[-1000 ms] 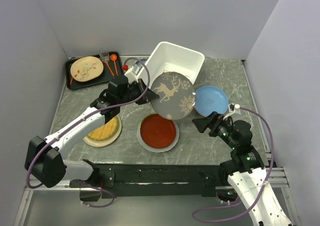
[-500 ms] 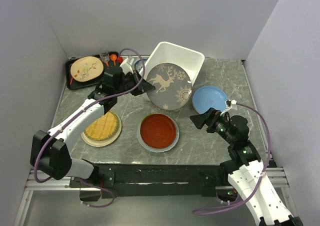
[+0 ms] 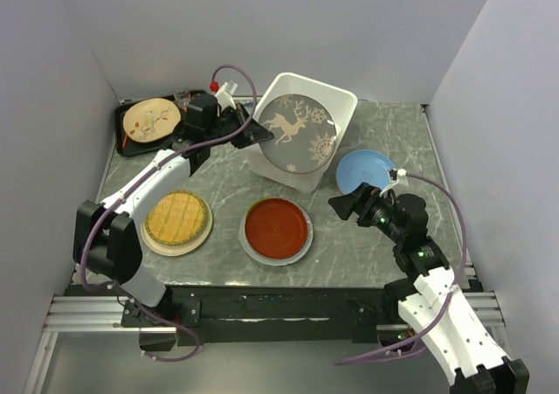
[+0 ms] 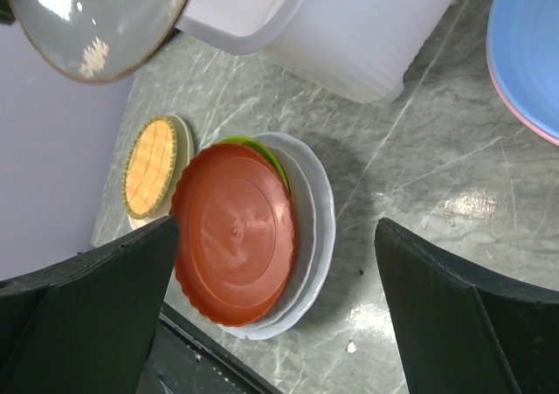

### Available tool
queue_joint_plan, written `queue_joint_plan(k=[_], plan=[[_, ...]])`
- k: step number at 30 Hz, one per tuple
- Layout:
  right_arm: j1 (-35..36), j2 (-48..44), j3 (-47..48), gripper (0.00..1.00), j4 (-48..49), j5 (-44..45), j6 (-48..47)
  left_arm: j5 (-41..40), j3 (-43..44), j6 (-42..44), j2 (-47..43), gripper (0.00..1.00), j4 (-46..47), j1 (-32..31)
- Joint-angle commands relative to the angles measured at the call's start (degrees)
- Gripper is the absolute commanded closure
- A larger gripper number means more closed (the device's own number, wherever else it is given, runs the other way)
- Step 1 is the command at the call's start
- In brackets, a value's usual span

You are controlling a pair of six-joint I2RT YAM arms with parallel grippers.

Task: Place the plates into the plastic bin on the countertop
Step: Place the plate in the plastic bin.

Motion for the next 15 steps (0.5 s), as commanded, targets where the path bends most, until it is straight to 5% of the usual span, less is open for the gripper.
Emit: queue_joint_plan(k=[1, 15], plan=[[-0.5, 1.1, -0.6, 0.00, 4.1, -0.6, -1.6, 3.9, 6.7, -1.4, 0.8, 0.99, 7.0, 0.7], [-3.6, 5.0, -1.0, 0.00, 6.2, -8.6, -5.7, 2.9, 12.4, -0.8, 6.8, 0.99, 4.5, 1.8]])
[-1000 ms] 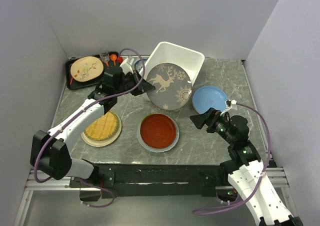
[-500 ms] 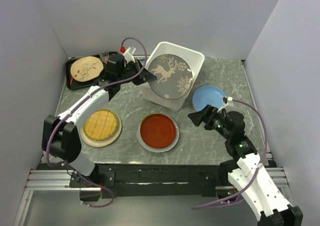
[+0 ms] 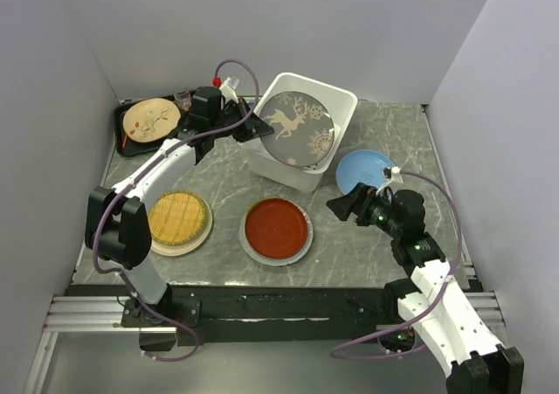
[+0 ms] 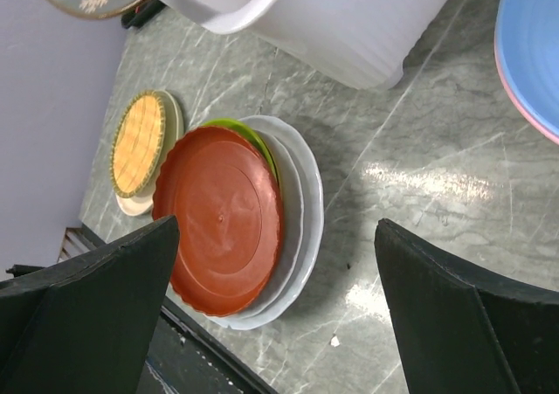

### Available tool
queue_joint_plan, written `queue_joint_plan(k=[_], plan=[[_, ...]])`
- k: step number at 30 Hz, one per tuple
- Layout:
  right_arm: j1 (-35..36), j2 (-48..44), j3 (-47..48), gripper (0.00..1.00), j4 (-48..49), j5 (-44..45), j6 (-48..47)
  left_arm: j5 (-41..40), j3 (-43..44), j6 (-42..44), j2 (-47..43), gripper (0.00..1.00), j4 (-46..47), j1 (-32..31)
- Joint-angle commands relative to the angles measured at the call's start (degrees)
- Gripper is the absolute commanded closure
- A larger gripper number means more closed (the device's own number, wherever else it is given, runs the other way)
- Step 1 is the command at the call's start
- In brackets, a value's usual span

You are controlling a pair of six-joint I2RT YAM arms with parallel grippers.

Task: Place the plates into the plastic bin on the countertop
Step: Place the plate in the plastic bin.

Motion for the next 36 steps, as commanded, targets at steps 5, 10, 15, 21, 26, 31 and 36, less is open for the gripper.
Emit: queue_joint_plan(k=[5, 10, 15, 21, 26, 31, 36], plan=[[-3.7, 1.0, 0.0, 0.00, 1.7, -6.0, -5.2, 1.3, 9.3, 0.5, 2.6, 0.99, 5.6, 1.0], [-7.9, 1.9, 0.7, 0.00, -0.5, -12.3, -8.5, 0.8, 13.5, 0.7, 6.0, 0.99, 3.2, 1.2], [-10.1, -0.3, 0.1, 0.00, -0.9, -12.2, -8.6, 0.4, 14.8, 0.6, 8.6, 0.99, 3.2, 1.3], [-10.3, -0.9, -0.5, 0.00, -1.1, -12.2, -8.5, 0.2, 16.6, 1.0, 11.2, 0.99, 2.8, 1.3], [-10.3, -0.8, -0.2, 0.00, -1.5, -12.1, -8.6, -2.0, 17.4, 1.0, 11.9, 0.99, 1.6, 1.3], [-10.4, -1.0, -0.6, 0.00, -1.3, -12.0, -8.5, -3.1, 21.0, 1.2, 14.1, 0.99, -0.6, 1.3], [-10.5, -0.5, -0.6, 0.00, -1.1, -12.0, -8.6, -3.1, 23.0, 0.2, 16.2, 0.99, -0.5, 1.3]])
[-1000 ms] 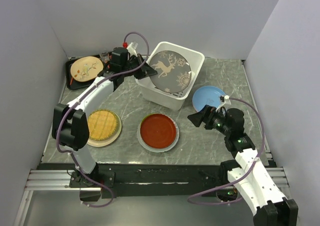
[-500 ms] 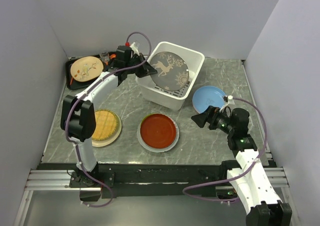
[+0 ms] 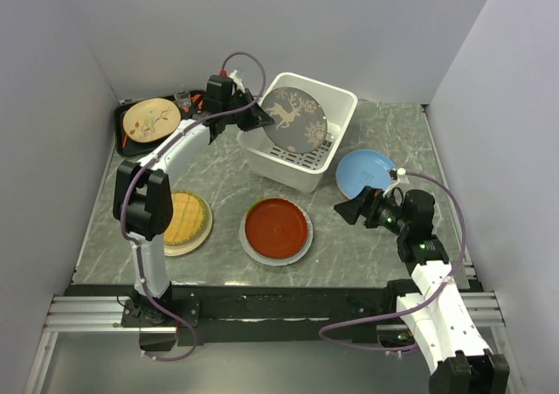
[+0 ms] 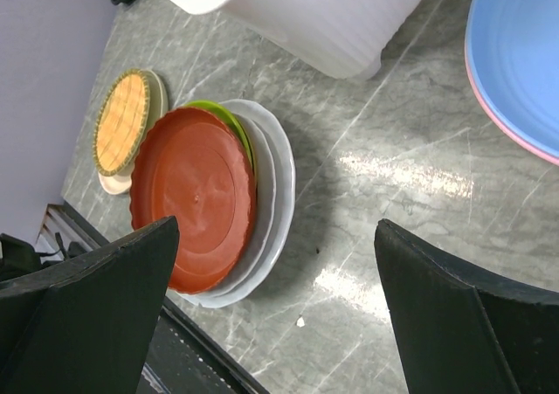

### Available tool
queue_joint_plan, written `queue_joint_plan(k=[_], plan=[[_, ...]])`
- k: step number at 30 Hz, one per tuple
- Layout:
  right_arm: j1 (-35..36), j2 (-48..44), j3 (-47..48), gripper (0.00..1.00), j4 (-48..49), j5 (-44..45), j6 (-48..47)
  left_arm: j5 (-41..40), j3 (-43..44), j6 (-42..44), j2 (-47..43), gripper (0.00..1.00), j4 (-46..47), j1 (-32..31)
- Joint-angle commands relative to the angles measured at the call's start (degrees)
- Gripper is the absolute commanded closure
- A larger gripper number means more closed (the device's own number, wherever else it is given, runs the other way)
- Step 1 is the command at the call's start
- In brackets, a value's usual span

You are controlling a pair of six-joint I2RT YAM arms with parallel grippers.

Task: Place the plates into the plastic bin on the countertop
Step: Place the plate in the plastic bin.

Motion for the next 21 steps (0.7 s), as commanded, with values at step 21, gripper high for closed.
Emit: queue_joint_plan(k=[21], plan=[[-1.1, 0.4, -0.4, 0.00, 2.3, -1.8, -0.5, -3.9, 19.0, 1.8, 8.6, 0.99, -1.3, -4.2]])
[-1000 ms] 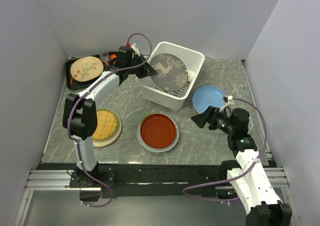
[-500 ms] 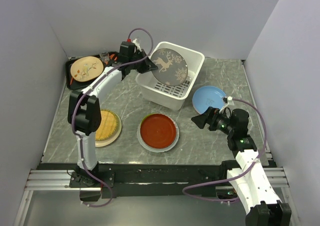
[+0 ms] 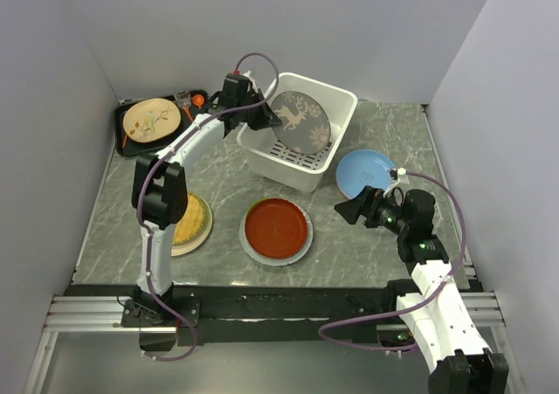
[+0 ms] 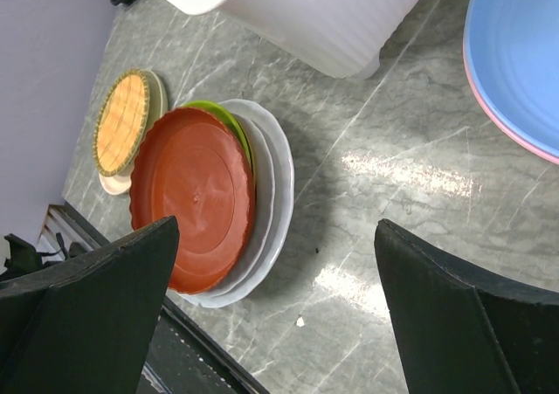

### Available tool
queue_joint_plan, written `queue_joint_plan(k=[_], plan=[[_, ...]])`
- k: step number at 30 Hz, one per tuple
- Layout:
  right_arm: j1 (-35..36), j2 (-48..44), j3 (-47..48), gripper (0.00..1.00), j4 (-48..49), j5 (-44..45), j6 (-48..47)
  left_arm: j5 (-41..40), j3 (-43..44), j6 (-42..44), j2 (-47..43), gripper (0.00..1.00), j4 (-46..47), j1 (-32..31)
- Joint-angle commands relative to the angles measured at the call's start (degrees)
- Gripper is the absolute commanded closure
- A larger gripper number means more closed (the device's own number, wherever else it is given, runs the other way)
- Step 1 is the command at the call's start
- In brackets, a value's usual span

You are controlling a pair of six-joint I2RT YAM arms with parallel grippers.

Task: Place the plates into the plastic bin on the countertop
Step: Place the plate in the plastic bin.

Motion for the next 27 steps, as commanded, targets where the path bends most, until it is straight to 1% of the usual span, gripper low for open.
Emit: queue_joint_plan(k=[1, 6, 16, 22, 27], plan=[[-0.6, 0.0, -0.4, 0.00, 2.2, -1.3, -0.4, 0.0, 8.4, 0.7, 0.1, 0.99, 4.4, -2.0], [-0.7, -0.1, -0.4, 0.00, 2.1, -1.2, -0.5, -0.6, 10.6, 0.7, 1.6, 0.99, 3.4, -2.9], [-0.8, 0.2, -0.6, 0.00, 2.4, -1.6, -0.3, -3.1, 10.5, 1.6, 2.6, 0.99, 2.4, -3.0], [-0.8, 0.2, -0.6, 0.00, 2.5, -1.7, -0.4, -5.9, 13.1, 3.2, 4.0, 0.99, 0.2, -3.6], [-0.7, 0.6, -0.6, 0.00, 2.6, -1.8, -0.4, -6.7, 15.3, 3.9, 5.7, 0.99, -1.0, -4.2]])
